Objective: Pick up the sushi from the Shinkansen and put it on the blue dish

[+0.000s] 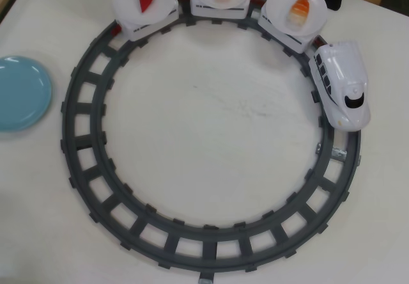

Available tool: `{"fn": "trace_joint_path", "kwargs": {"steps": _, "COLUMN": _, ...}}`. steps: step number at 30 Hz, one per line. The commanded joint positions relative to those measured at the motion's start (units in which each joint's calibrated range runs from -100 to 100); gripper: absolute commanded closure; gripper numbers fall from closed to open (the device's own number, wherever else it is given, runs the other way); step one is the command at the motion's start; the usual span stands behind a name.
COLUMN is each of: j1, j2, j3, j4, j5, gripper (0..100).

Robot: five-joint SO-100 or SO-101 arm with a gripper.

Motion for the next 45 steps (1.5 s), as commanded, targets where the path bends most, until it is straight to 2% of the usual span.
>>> {"fn": "trace_joint_path", "kwargs": {"steps": 1, "j1": 0.4, "j2": -0.2, "j3": 0.8, "j4": -0.1, "j5": -0.3, "gripper": 97}}
{"fn": "trace_joint_path", "kwargs": {"steps": 45, "j1": 0.5, "j2": -0.2, "j3": 0.6, "j4": -0.3, "j5": 0.2, "gripper": 97}}
